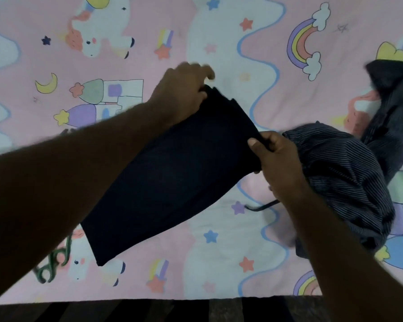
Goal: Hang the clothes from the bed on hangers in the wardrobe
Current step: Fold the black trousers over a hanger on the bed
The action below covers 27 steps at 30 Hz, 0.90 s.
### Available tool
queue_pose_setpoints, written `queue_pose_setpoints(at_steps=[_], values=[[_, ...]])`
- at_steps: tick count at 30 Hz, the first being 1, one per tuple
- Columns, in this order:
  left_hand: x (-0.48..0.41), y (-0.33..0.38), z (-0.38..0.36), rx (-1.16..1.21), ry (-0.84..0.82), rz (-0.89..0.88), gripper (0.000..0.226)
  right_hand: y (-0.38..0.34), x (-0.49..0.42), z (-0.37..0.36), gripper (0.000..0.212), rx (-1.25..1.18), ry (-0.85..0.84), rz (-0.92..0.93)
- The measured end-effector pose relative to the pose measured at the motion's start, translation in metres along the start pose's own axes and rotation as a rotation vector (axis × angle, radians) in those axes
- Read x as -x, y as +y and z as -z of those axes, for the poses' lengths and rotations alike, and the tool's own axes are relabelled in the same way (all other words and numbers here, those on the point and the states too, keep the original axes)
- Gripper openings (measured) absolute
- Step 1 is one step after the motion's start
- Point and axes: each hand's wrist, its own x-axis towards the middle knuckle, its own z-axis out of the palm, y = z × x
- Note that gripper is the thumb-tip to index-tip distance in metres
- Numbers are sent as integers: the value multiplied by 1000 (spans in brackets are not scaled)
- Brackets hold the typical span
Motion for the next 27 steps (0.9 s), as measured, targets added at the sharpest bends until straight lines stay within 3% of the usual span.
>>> queue_pose_setpoints(at_steps=[2, 5, 7, 9, 17, 24, 27], values=[[9, 19, -14, 151, 203, 91, 28, 14, -7, 10, 8, -148, -44, -205], [34, 60, -57, 379, 33, 115, 24, 35, -16, 19, 16, -358, -124, -348], [53, 86, -88, 462, -89, 113, 30, 39, -17, 24, 23, -427, -160, -324], [65, 104, -113, 487, -88, 144, 33, 38, -15, 28, 29, -420, -207, -282], [81, 117, -127, 532, 203, 273, 12, 35, -7, 33, 30, -254, -285, -184], [93, 121, -108, 548, 341, 219, 5, 24, 3, 25, 22, -308, -47, -232], [110, 126, -106, 482, 321, 104, 9, 17, 7, 18, 19, -378, -57, -245]])
